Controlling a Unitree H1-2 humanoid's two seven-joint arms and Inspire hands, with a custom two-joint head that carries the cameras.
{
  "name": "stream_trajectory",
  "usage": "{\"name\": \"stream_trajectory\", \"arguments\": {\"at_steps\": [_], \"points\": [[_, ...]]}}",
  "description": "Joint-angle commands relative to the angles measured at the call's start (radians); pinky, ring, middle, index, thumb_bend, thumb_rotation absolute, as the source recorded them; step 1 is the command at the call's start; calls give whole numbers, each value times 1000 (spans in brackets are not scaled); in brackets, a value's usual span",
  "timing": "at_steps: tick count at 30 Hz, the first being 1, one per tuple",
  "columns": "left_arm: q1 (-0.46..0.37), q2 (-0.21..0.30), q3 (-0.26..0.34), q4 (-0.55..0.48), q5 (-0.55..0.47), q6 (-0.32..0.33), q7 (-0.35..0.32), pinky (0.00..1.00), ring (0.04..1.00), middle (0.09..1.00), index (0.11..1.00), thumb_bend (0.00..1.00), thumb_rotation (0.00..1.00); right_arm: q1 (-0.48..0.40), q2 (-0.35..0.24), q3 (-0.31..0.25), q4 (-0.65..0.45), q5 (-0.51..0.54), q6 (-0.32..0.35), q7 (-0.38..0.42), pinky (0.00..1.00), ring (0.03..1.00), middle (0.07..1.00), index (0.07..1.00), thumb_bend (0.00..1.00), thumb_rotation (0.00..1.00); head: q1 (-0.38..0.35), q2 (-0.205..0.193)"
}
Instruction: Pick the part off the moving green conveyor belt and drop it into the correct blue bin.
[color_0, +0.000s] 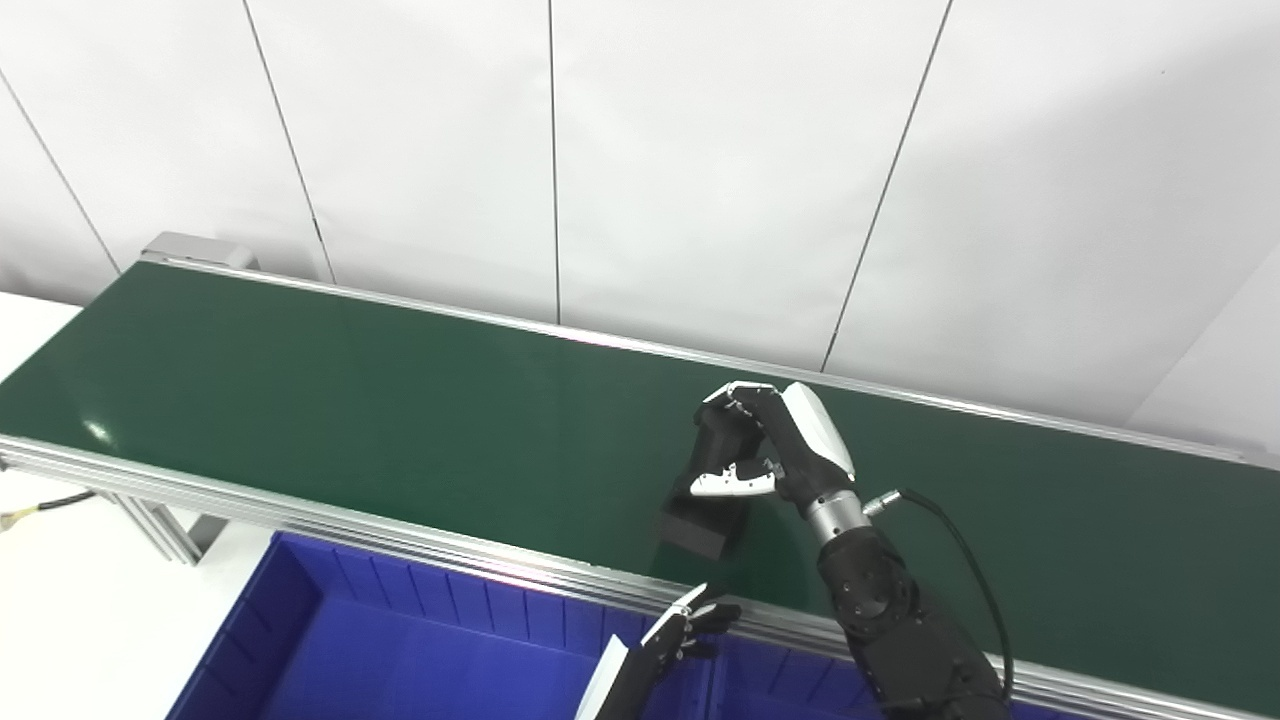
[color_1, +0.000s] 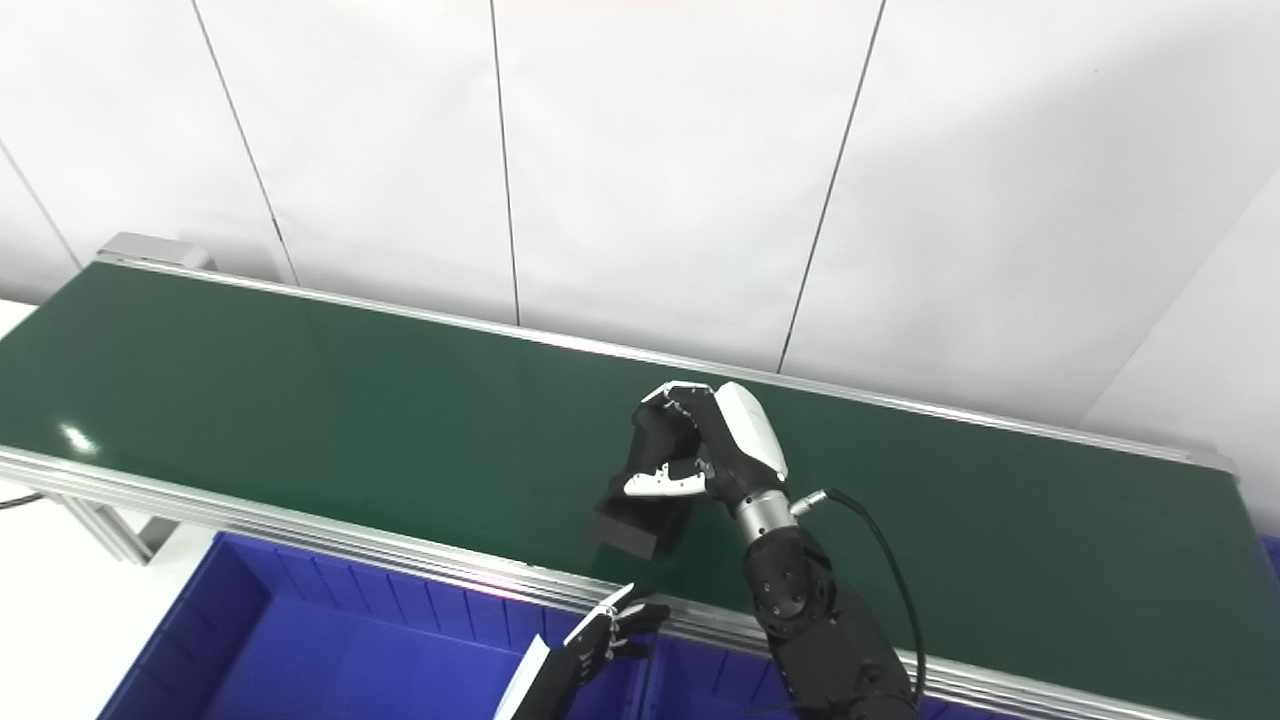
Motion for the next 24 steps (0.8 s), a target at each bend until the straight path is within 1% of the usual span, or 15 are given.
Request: {"name": "stream_trajectory", "arguments": {"at_steps": [1, 4, 10, 13, 16, 17, 21, 22, 24], "points": [[14, -23, -17, -31, -3, -42, -1, 757, 827, 827, 890, 1000, 756, -42, 7, -1, -40, 6, -19, -17, 315, 383, 460, 533, 514, 0, -1, 0], [15, -23, -16, -32, -3, -42, -1, 759, 827, 826, 890, 1000, 749, -42, 6, -1, -43, 8, -22, -12, 326, 388, 457, 532, 515, 0, -3, 0], [18, -25, -13, -37, -7, -42, -7, 765, 829, 825, 891, 1000, 748, -37, 3, -1, -59, 12, -25, -3, 304, 378, 460, 539, 513, 0, -6, 1], [19, -26, -11, -35, -12, -42, -12, 769, 829, 825, 891, 1000, 747, -33, 0, -2, -76, 11, -29, -6, 324, 390, 454, 531, 516, 0, -6, 1], [18, -27, -11, -34, -11, -42, -11, 778, 830, 824, 891, 1000, 747, -22, -4, -12, -120, 27, -32, 4, 321, 388, 462, 531, 515, 0, -6, 1], [17, -27, -11, -35, -9, -42, -9, 777, 828, 823, 891, 1000, 749, -19, -6, -16, -133, 36, -34, 9, 316, 383, 466, 535, 514, 0, -14, 8], [15, -30, -11, -35, -10, -42, -4, 783, 827, 822, 893, 1000, 749, 16, -19, -45, -248, 89, -17, 53, 300, 369, 470, 552, 509, 0, -26, 12], [13, -30, -11, -33, -8, -42, -3, 785, 828, 822, 894, 1000, 749, 26, -24, -50, -277, 94, -15, 59, 298, 368, 467, 553, 509, 0, -45, 13], [9, -29, -9, -29, -8, -42, -4, 789, 829, 825, 900, 1000, 761, 42, -34, -58, -324, 107, -9, 73, 296, 374, 467, 550, 510, 0, -54, 13]]}}
